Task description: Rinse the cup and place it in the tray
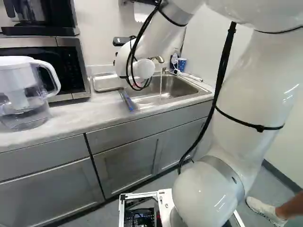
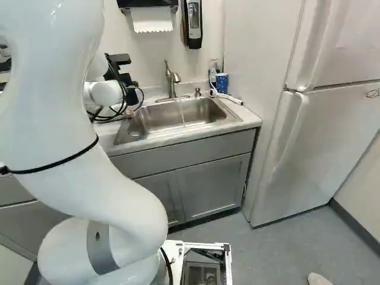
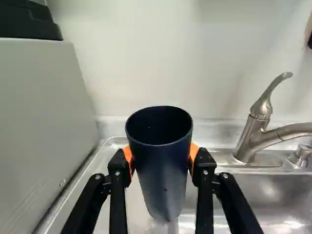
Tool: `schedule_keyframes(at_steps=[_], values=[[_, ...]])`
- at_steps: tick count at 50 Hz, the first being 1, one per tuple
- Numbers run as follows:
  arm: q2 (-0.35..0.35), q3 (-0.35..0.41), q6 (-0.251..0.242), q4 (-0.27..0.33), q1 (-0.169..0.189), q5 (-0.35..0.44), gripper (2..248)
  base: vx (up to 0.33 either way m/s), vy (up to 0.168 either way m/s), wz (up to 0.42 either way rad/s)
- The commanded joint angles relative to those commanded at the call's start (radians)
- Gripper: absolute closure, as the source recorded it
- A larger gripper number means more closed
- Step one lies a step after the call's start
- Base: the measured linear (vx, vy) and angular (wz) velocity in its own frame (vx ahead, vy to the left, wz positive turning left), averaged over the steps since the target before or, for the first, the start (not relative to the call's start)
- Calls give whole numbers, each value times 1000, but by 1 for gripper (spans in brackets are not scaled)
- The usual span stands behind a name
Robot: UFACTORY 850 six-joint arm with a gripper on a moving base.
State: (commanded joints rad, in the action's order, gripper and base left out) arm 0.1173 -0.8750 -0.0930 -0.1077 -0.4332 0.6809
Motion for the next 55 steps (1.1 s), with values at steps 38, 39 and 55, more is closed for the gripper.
schedule_keyframes(at_steps=[38, 39, 55], values=[[121, -78, 0, 0, -60, 24, 125, 0, 0, 0], [123, -78, 0, 0, -60, 26, 125, 0, 0, 0], [152, -76, 0, 0, -66, 59, 125, 0, 0, 0]])
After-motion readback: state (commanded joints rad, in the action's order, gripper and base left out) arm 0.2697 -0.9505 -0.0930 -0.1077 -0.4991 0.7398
